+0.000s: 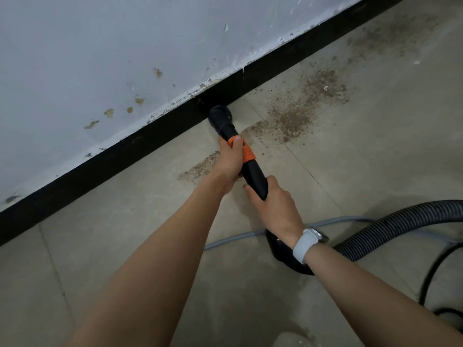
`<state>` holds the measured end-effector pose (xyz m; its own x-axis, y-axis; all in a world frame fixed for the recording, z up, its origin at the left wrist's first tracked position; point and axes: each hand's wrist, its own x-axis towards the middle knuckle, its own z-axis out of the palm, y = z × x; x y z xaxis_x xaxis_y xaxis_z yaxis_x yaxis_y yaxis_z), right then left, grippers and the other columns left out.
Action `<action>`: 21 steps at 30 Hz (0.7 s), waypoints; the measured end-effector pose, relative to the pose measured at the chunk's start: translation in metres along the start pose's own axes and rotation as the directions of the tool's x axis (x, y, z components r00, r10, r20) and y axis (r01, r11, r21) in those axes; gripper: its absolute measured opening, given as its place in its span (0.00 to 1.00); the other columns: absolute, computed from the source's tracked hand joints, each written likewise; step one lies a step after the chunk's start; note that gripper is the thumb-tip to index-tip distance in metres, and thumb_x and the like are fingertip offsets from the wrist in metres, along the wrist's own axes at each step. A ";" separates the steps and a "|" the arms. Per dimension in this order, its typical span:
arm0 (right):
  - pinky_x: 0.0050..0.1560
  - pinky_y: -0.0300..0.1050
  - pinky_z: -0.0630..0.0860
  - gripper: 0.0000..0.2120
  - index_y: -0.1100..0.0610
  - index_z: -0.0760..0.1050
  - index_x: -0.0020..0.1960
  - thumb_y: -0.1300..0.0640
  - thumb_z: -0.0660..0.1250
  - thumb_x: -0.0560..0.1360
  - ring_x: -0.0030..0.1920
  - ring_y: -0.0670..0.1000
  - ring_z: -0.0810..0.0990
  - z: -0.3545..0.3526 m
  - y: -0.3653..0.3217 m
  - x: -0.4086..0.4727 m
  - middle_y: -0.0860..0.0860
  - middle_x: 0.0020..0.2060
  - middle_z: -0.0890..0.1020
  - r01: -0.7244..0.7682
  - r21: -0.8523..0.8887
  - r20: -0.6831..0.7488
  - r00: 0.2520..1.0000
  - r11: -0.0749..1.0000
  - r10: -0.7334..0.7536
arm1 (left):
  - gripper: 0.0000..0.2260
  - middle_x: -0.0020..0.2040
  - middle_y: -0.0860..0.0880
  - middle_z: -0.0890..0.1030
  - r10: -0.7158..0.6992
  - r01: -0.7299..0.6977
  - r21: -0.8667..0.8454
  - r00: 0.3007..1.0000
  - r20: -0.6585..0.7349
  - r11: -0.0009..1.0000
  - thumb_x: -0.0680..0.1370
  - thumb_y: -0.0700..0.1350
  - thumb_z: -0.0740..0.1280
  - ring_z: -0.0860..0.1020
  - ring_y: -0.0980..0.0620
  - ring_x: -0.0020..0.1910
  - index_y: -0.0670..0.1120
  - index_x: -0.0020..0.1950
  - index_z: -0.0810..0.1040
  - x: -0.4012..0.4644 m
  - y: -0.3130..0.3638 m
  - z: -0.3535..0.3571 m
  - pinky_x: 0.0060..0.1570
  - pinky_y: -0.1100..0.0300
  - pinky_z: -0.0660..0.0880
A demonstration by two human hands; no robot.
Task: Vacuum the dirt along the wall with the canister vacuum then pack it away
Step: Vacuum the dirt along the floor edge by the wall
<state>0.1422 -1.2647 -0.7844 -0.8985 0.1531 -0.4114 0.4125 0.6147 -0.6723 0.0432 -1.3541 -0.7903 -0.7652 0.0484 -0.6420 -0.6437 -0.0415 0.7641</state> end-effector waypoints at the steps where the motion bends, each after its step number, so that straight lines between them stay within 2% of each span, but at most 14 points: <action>1: 0.36 0.52 0.75 0.18 0.56 0.65 0.47 0.41 0.61 0.76 0.35 0.58 0.77 0.003 0.001 -0.003 0.52 0.33 0.75 0.007 -0.003 0.017 1.000 1.000 -0.007 | 0.19 0.54 0.47 0.71 0.004 -0.005 -0.016 1.000 -0.025 1.000 0.83 0.49 0.53 0.74 0.46 0.50 0.52 0.73 0.55 -0.004 -0.004 -0.003 0.56 0.45 0.76; 7: 0.36 0.52 0.74 0.18 0.56 0.64 0.47 0.40 0.61 0.76 0.36 0.60 0.77 0.018 -0.003 -0.019 0.55 0.36 0.77 0.170 -0.148 0.194 0.971 0.974 -0.140 | 0.22 0.67 0.44 0.68 0.030 -0.067 -0.159 0.974 -0.225 0.985 0.83 0.48 0.53 0.73 0.42 0.60 0.52 0.76 0.53 -0.034 -0.037 -0.043 0.57 0.43 0.75; 9: 0.37 0.51 0.73 0.18 0.54 0.62 0.47 0.40 0.60 0.76 0.37 0.60 0.78 0.024 -0.010 -0.024 0.56 0.38 0.78 0.230 -0.205 0.254 0.951 0.951 -0.175 | 0.21 0.67 0.43 0.68 0.025 -0.091 -0.213 0.956 -0.294 0.973 0.83 0.47 0.53 0.73 0.39 0.62 0.51 0.75 0.53 -0.045 -0.044 -0.057 0.58 0.42 0.75; 13: 0.35 0.49 0.71 0.18 0.52 0.61 0.47 0.39 0.60 0.76 0.38 0.59 0.78 0.034 -0.018 -0.047 0.52 0.36 0.74 0.309 -0.244 0.338 0.916 0.919 -0.219 | 0.21 0.65 0.40 0.70 -0.020 -0.085 -0.245 0.918 -0.397 0.966 0.82 0.47 0.53 0.74 0.37 0.59 0.50 0.75 0.54 -0.071 -0.057 -0.075 0.58 0.42 0.75; 16: 0.32 0.47 0.67 0.18 0.52 0.59 0.47 0.38 0.59 0.76 0.40 0.59 0.79 0.036 -0.015 -0.068 0.53 0.38 0.76 0.351 -0.295 0.367 0.900 0.889 -0.234 | 0.20 0.66 0.37 0.69 -0.059 -0.056 -0.244 0.896 -0.440 0.968 0.82 0.47 0.53 0.74 0.37 0.58 0.48 0.74 0.55 -0.091 -0.072 -0.081 0.59 0.39 0.73; 18: 0.32 0.47 0.64 0.18 0.51 0.59 0.46 0.38 0.59 0.75 0.40 0.59 0.78 0.034 -0.010 -0.079 0.51 0.36 0.74 0.342 -0.307 0.366 0.904 0.888 -0.222 | 0.20 0.67 0.36 0.69 -0.064 -0.045 -0.239 0.901 -0.430 0.970 0.82 0.47 0.53 0.74 0.37 0.57 0.47 0.74 0.55 -0.101 -0.079 -0.079 0.59 0.40 0.74; 21: 0.33 0.47 0.66 0.18 0.51 0.60 0.46 0.37 0.59 0.75 0.41 0.59 0.78 0.029 -0.004 -0.088 0.51 0.37 0.74 0.296 -0.317 0.360 0.916 0.901 -0.175 | 0.21 0.67 0.36 0.68 -0.061 -0.034 -0.225 0.915 -0.400 0.974 0.82 0.47 0.53 0.74 0.41 0.54 0.47 0.74 0.54 -0.108 -0.083 -0.070 0.57 0.43 0.75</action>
<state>0.2242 -1.3034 -0.7636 -0.8413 -0.2460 -0.4813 0.0578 0.8444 -0.5326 0.1784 -1.4262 -0.7888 -0.6647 -0.3521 -0.6589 -0.6034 -0.2670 0.7514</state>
